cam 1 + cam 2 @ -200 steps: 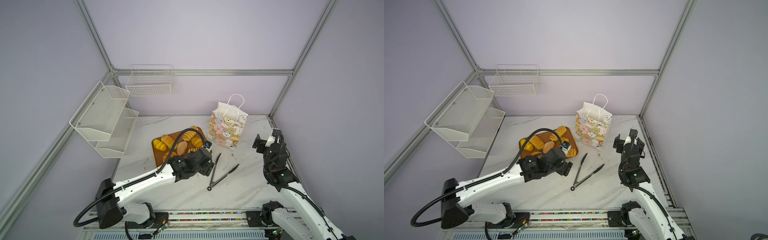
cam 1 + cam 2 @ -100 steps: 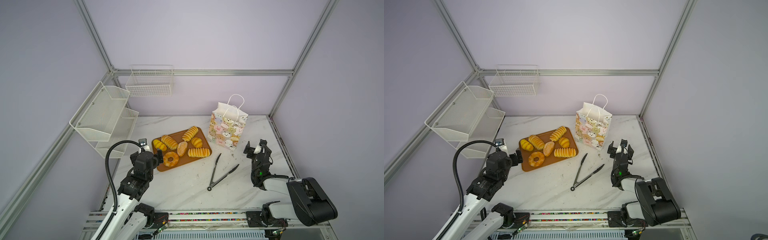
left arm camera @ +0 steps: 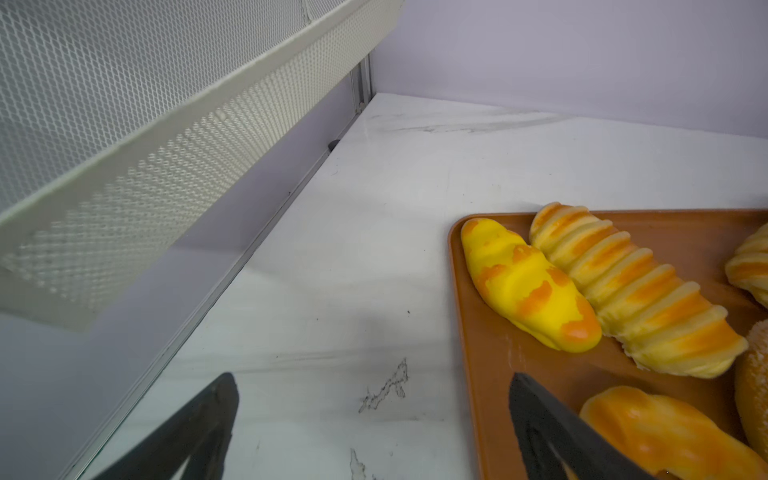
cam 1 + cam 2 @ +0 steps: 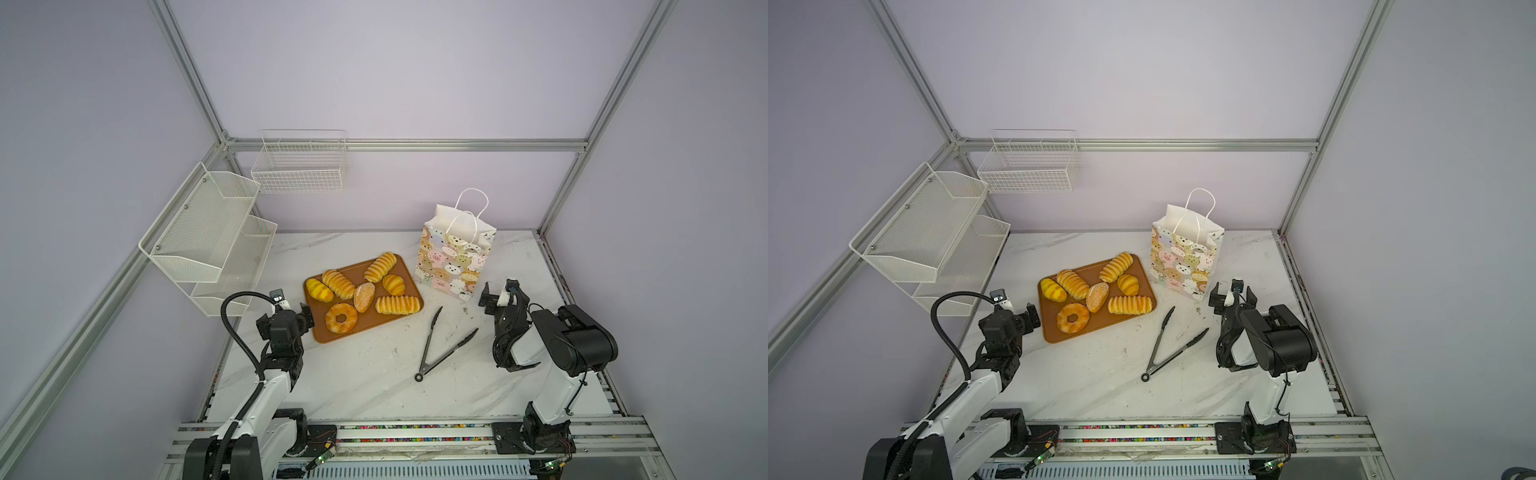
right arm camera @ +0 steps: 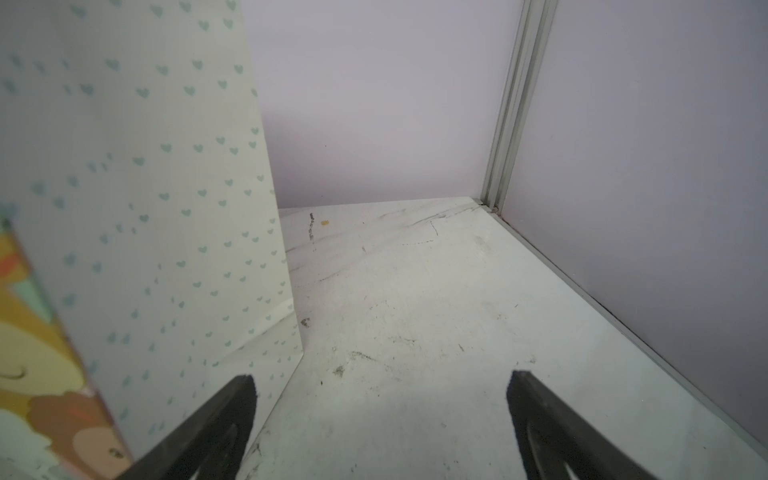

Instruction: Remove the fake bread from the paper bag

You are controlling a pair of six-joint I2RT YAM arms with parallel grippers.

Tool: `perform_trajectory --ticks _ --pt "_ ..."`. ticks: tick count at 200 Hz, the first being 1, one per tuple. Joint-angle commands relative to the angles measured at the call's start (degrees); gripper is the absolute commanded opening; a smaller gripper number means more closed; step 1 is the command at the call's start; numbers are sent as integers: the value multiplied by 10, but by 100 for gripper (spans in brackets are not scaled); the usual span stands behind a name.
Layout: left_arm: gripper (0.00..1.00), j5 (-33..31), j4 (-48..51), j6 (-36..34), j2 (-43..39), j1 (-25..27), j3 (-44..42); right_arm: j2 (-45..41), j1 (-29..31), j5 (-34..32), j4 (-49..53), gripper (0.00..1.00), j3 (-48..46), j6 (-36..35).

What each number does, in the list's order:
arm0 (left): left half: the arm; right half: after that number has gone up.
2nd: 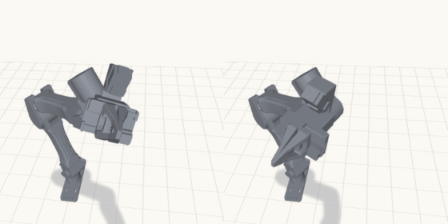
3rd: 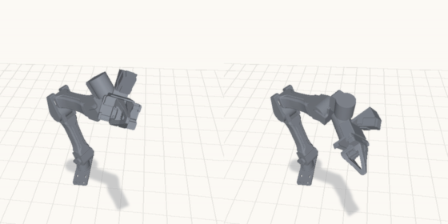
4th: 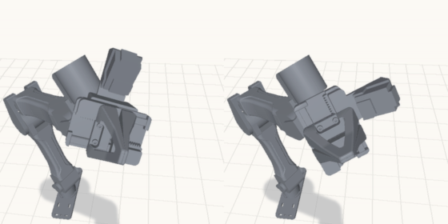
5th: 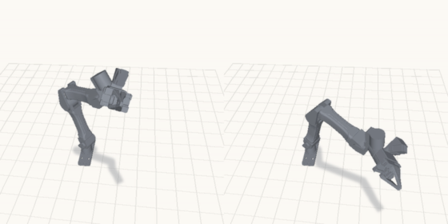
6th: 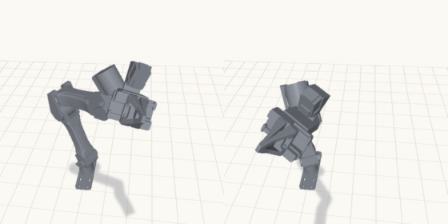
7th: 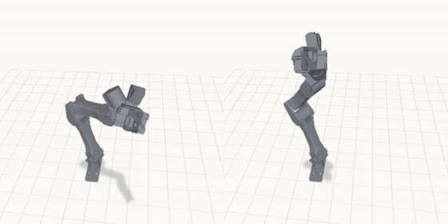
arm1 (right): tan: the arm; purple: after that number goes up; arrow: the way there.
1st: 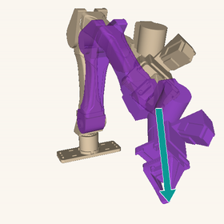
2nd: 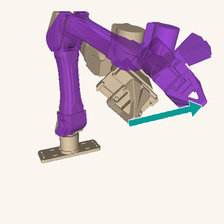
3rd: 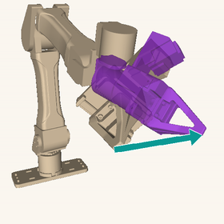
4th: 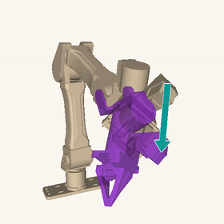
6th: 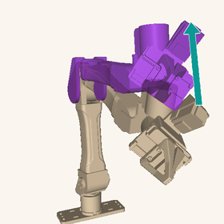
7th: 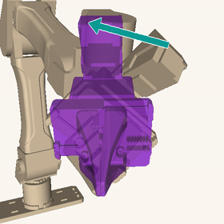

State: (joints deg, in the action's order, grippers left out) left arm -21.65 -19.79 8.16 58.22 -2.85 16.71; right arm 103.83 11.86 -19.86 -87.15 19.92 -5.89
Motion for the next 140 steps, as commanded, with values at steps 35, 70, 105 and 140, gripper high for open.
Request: perform_trajectory --ticks 35,70,105,140 --pt "100 85 -337 -7 193 -10 -8 -12 -35 -2 76 97 59 48" --pt "100 104 -311 -20 259 -11 37 -13 -39 1 76 97 59 48" --pt "100 150 -289 -42 295 -10 63 -13 -39 1 74 97 58 46" --pt "100 153 -329 -48 305 -9 50 -14 -39 1 74 97 59 46"
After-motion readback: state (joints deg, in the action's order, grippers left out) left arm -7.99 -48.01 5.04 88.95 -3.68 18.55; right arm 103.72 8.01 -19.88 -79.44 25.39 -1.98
